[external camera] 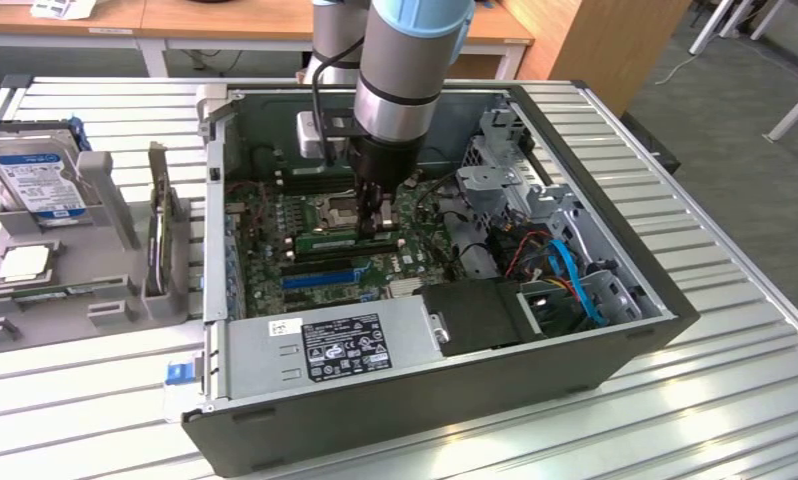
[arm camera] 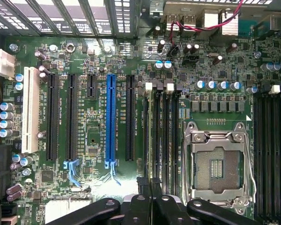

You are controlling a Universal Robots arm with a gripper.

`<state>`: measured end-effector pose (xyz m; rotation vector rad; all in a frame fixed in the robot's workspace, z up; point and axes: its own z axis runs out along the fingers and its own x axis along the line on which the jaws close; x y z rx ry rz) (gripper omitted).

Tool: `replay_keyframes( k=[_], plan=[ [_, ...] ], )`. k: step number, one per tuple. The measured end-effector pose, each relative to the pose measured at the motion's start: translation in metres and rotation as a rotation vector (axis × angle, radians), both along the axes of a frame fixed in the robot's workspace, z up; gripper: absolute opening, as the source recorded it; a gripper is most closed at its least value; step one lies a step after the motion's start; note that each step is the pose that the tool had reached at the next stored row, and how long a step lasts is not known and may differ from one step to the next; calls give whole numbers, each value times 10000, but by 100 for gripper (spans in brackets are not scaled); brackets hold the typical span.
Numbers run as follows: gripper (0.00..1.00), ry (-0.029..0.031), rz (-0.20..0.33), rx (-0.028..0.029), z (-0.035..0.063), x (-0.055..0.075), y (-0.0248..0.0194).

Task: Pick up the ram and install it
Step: 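Insert the ram into the slot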

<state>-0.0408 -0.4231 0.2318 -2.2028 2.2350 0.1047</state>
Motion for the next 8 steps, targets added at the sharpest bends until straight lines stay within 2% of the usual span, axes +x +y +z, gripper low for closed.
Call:
replay_keyframes(
  k=[8],
  plan=[
    [12,-2,-1,2,-3,-10,1]
  ],
)
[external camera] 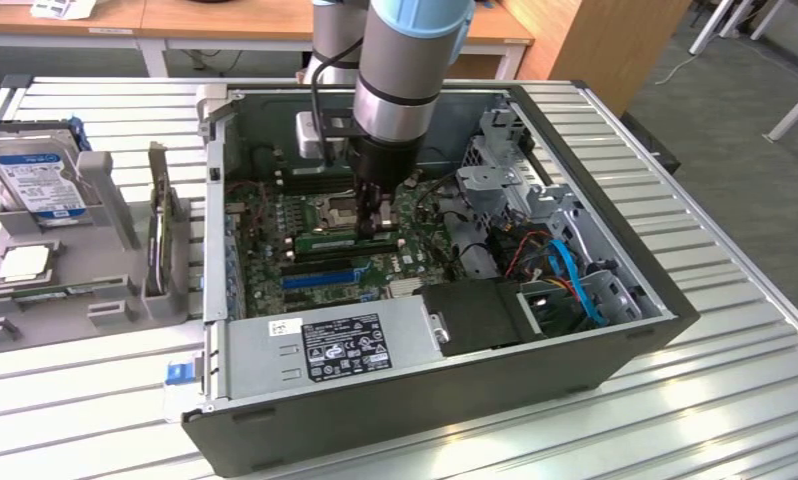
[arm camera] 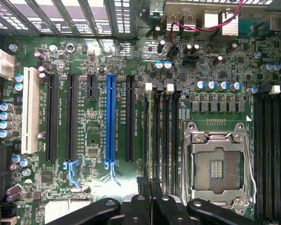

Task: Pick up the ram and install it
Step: 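Insert the ram into the slot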

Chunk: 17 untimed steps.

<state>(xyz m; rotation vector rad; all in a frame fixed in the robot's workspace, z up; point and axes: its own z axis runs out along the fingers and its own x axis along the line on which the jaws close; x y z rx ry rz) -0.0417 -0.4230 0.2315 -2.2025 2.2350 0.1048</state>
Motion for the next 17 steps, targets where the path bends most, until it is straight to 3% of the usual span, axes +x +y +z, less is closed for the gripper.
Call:
replay_keyframes(
  k=[17],
  plan=[
    [12,5,-29,-1,0,6,0]
  ],
)
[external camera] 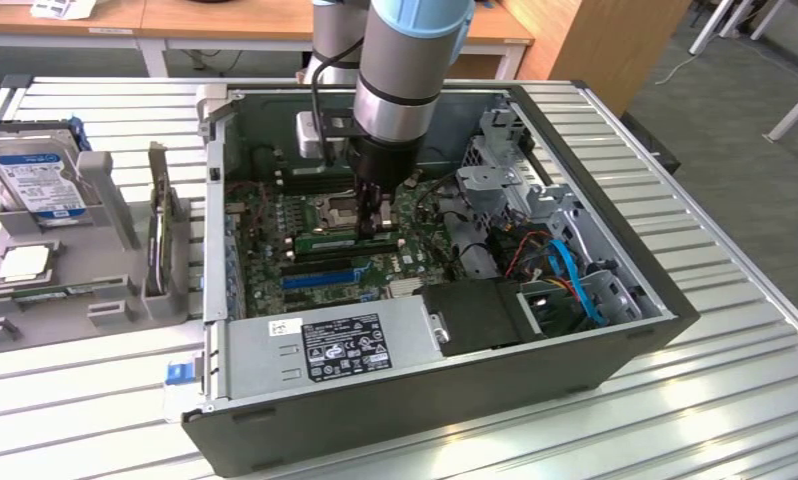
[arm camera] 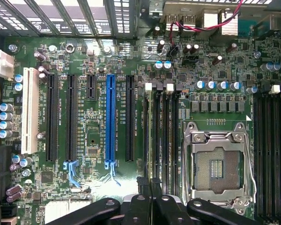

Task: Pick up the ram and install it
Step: 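Insert the ram into the slot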

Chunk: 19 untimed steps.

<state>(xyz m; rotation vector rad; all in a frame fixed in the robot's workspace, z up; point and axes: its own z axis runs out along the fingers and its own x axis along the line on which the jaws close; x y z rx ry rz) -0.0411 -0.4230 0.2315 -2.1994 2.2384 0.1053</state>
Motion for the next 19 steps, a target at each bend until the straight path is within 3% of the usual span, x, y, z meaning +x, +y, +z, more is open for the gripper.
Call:
replay_keyframes(
  k=[3,7,19],
  plan=[
    [12,8,0,0,0,1,0],
    [12,69,0,-1,1,8,0],
    [12,71,29,-1,-6,15,0]
  ],
)
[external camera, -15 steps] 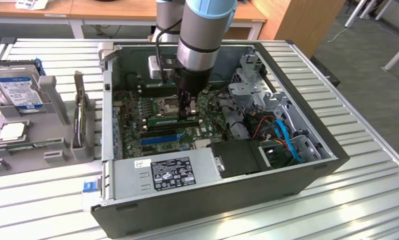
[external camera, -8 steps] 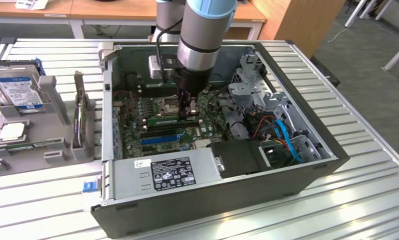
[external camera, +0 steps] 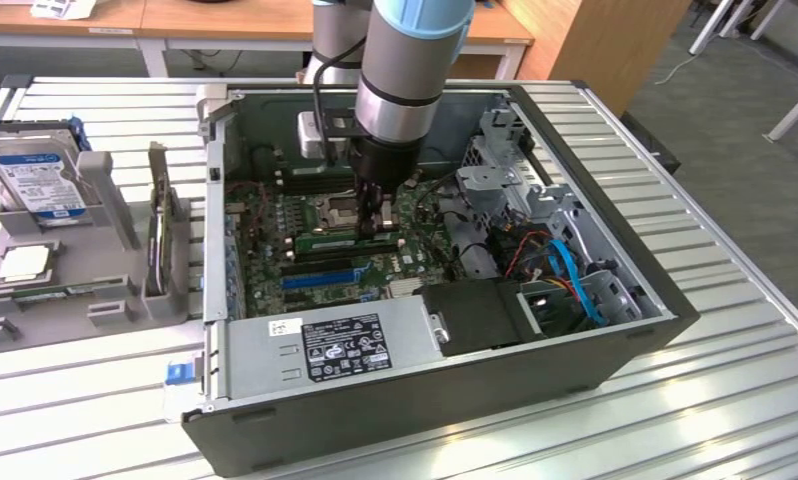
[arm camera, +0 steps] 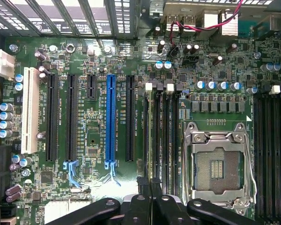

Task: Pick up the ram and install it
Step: 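Insert the ram into the slot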

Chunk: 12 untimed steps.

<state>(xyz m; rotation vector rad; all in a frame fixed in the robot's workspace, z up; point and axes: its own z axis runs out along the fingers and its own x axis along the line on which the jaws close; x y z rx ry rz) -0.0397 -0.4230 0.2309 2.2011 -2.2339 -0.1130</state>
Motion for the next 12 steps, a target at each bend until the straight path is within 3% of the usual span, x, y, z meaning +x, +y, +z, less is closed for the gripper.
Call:
replay_keyframes(
  k=[12],
  plan=[
    [12,1,0,-1,-20,0,0]
  ],
)
